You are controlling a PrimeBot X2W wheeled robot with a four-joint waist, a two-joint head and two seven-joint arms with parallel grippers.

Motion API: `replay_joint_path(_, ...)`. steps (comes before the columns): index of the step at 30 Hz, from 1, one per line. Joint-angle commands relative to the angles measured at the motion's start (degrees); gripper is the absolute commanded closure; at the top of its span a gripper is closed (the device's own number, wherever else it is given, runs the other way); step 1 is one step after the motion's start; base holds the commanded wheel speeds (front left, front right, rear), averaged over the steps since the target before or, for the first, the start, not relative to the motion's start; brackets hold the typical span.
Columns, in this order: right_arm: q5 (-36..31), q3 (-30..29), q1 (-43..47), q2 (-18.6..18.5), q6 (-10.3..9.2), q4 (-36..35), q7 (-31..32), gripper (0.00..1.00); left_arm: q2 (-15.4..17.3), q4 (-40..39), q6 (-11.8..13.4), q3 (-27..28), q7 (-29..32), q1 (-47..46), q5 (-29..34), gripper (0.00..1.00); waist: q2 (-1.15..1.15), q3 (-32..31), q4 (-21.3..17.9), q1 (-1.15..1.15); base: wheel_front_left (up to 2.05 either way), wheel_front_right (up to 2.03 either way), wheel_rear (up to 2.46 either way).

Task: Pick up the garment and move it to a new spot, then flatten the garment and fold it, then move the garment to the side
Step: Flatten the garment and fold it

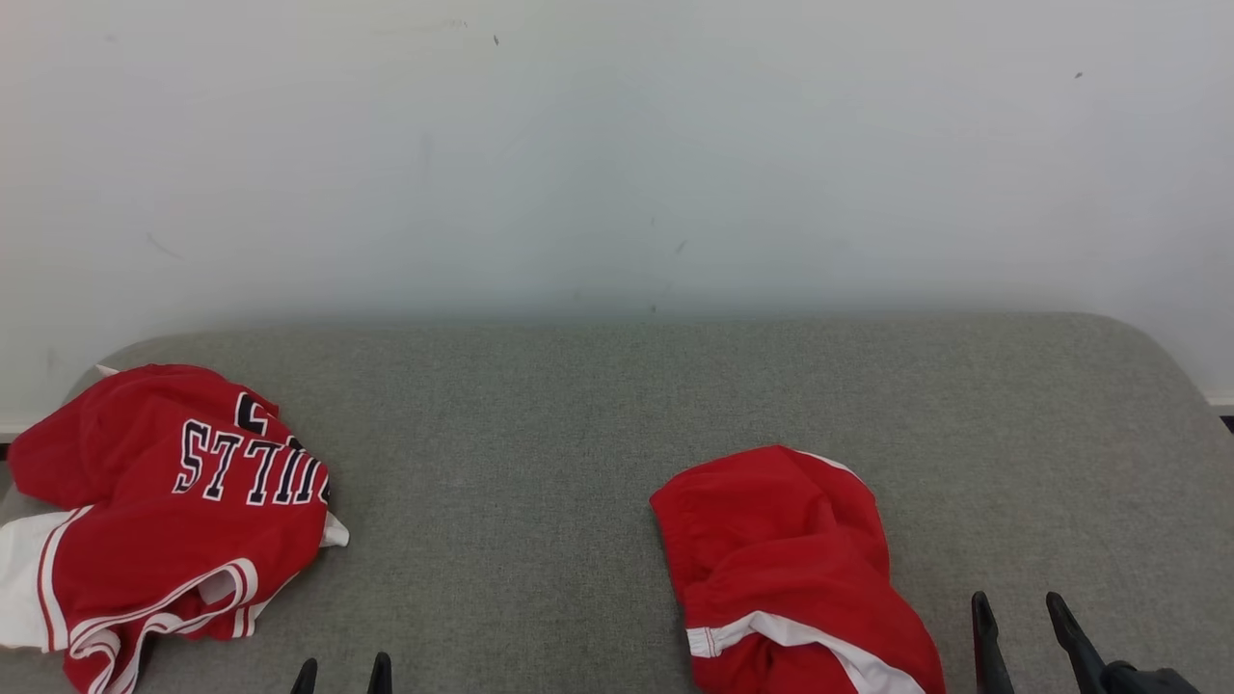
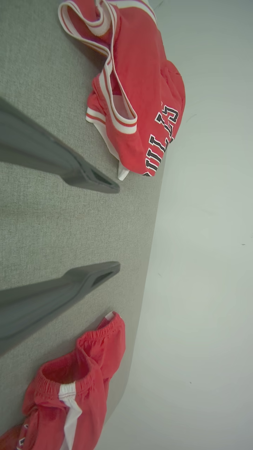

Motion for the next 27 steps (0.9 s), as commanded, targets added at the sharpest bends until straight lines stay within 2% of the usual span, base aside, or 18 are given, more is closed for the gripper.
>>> replay_joint_path(1,0.4,0.0,-0.2,0.0,-0.12,0.1,0.0,0.00,-0.2,0.4,-0.4,0.0,-0.2,-0.5,0.3,0.00,0.00,0.1,-0.1,0.00,0.00,0.00,0.00)
replay_joint_path(17,0.2,1.0,-0.9,0.0,-0.12,0.1,0.3,0.00,1.2,2.7,-0.3,-1.8,-0.2,-2.2,0.1,0.00,0.00,0.3,-1.3,0.00,0.00,0.00,0.00)
replay_joint_path(22,-0.1,2.4,-1.6,0.0,-0.12,-0.1,0.8,0.00,1.0,7.0,-0.3,-4.8,0.4,-5.7,-2.2,0.00,0.00,0.7,-5.0,0.00,0.00,0.00,0.00)
replay_joint_path(27,-1.1,3.6,-2.3,0.0,-0.12,-0.9,1.8,0.00,-0.1,13.7,-0.2,-7.6,5.8,-14.6,-5.9,0.00,0.00,2.1,-11.6,0.00,0.00,0.00,0.00)
